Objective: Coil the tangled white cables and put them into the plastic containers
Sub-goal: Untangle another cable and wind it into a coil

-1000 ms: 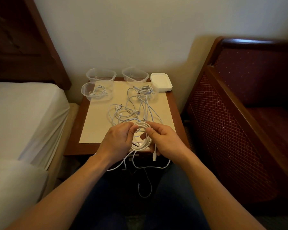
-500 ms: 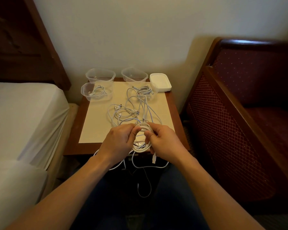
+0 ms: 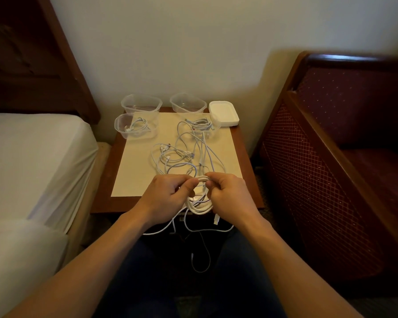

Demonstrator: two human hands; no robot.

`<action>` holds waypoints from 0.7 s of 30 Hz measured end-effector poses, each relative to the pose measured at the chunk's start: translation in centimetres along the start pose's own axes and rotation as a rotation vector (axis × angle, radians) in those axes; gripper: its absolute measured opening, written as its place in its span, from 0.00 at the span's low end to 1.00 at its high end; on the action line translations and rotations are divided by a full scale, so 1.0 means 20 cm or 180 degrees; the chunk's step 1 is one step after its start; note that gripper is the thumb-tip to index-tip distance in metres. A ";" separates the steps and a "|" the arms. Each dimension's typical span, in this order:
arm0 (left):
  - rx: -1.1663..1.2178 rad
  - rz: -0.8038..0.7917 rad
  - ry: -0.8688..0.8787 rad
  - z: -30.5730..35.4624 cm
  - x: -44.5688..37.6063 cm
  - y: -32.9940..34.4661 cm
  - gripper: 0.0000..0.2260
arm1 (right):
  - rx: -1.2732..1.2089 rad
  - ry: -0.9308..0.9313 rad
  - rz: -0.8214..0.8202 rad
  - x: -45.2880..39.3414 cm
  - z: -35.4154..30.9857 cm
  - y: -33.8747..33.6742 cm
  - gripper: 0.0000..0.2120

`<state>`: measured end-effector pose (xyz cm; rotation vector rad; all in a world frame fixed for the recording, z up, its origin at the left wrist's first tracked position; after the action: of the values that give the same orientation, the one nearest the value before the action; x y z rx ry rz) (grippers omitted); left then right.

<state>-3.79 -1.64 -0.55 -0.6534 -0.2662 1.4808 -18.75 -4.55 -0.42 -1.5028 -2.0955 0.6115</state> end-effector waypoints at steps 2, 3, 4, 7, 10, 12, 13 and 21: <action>0.0519 -0.0180 -0.0261 -0.03 0.01 0.01 0.11 | -0.0102 0.0049 0.0054 0.01 0.01 -0.01 0.13; 0.0670 -0.0229 -0.0306 -0.04 0.02 0.00 0.10 | -0.0175 0.0090 0.0076 0.01 0.02 -0.01 0.14; 0.0712 -0.0242 -0.0305 -0.04 0.02 -0.01 0.10 | -0.0238 0.0116 0.0090 0.00 0.02 -0.02 0.14; 0.0866 -0.0275 -0.0401 -0.07 0.03 -0.03 0.11 | -0.0319 0.0149 0.0097 0.00 0.03 -0.03 0.14; 0.1108 -0.0232 -0.0585 -0.10 0.02 -0.03 0.12 | -0.0364 0.0164 0.0098 -0.01 0.03 -0.03 0.14; 0.1032 -0.0104 -0.0604 -0.11 0.02 -0.04 0.12 | -0.0385 0.0146 0.0093 -0.02 0.03 -0.02 0.14; 0.0989 -0.0025 -0.0626 -0.11 0.02 -0.03 0.11 | -0.0383 0.0134 0.0093 -0.02 0.03 -0.02 0.15; 0.1588 0.0388 -0.1380 -0.25 0.08 0.07 0.08 | -0.0416 0.0160 0.0059 -0.02 0.07 0.02 0.16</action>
<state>-2.06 -1.41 -5.58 0.0574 -0.1773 1.7149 -19.14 -4.93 -1.84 -1.5934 -2.1209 0.4460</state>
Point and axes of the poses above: each hand's wrist, its own x-axis away from the middle knuckle, its own y-axis out of the palm, z = x × y, the point moved 9 cm from there along -x, towards the middle knuckle, and after that the axes turned 4 degrees about y, right-handed, at the moved point
